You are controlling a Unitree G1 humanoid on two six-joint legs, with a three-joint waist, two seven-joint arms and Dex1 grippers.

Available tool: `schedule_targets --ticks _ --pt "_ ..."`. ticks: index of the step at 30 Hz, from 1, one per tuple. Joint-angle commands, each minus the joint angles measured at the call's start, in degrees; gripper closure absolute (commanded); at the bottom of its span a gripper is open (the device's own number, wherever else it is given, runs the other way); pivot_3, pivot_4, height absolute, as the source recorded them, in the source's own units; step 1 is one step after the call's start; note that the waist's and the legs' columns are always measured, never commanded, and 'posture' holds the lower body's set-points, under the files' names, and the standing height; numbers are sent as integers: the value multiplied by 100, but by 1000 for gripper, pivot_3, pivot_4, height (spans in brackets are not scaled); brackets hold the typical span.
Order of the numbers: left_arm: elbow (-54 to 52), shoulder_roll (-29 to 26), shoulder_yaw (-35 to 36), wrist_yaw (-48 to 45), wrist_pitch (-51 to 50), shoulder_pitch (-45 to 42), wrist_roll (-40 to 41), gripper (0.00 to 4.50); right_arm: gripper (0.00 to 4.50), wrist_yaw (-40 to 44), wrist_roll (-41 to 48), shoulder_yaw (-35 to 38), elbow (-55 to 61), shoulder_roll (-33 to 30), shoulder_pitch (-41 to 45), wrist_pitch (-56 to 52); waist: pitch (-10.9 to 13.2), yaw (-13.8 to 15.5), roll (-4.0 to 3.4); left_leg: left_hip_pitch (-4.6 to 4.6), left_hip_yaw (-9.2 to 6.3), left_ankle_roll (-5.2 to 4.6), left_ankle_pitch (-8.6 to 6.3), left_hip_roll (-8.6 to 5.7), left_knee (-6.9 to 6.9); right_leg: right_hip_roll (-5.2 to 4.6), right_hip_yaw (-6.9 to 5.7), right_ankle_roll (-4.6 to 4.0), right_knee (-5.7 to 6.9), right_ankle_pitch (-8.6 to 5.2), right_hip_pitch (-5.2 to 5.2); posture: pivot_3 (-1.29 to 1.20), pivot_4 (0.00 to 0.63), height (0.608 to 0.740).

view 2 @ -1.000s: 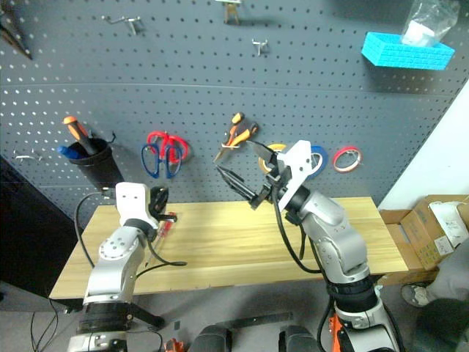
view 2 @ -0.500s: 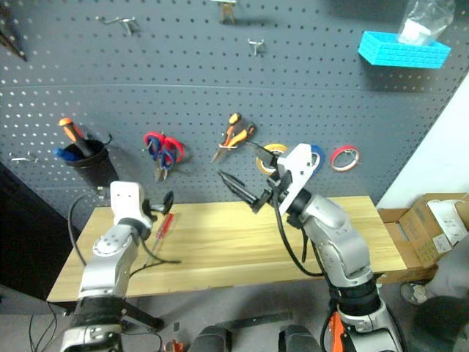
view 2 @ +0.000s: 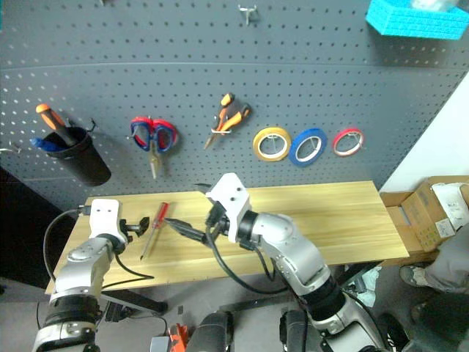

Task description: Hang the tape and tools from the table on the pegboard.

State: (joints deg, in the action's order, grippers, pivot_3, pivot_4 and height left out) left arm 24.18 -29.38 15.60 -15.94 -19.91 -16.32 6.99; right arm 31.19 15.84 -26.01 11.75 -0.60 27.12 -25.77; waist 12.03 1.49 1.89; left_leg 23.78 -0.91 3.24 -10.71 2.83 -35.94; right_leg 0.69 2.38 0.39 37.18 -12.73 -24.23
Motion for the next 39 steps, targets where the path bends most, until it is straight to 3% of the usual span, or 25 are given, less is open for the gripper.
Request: schedule_targets --ticks 1,3,11,22,32,39 --pt "274 -50 -12 -339 -85 -323 182 309 0 -26 50 85 177 50 70 -179 103 5 9 10 -1 0 0 -1 4 0 -2 -2 -4 -5 -5 100 309 740" --pt "295 -5 -40 -451 -210 -419 236 309 0 -23 90 125 354 -20 31 -329 202 -8 11 29 -4 -3 -4 -3 8 0 -5 5 -1 -17 -19 94 331 740" --pt "2202 -291 -110 -817 194 -1718 99 309 0 32 55 207 330 -86 272 -612 499 -58 35 104 -33 -9 -10 -4 -9 12 -19 49 65 -15 -115 59 374 740" --pt "3298 -521 -161 -949 442 -2050 2 309 0 139 115 230 603 -269 225 -818 672 -173 31 106 -33 -8 -10 -2 -2 10 -18 61 77 -23 -128 45 384 740" --pt "3333 -527 -127 -1217 527 -2104 64 3670 0 151 136 372 518 -335 266 -825 676 -167 26 106 -25 -6 -9 -6 -2 4 -13 62 75 -24 -128 54 371 740" --pt "2867 -368 -210 -1324 485 -2062 85 3677 0 191 210 564 383 -311 404 -758 673 -159 30 107 -24 -6 -9 -6 1 4 -15 63 71 -24 -128 56 320 740"
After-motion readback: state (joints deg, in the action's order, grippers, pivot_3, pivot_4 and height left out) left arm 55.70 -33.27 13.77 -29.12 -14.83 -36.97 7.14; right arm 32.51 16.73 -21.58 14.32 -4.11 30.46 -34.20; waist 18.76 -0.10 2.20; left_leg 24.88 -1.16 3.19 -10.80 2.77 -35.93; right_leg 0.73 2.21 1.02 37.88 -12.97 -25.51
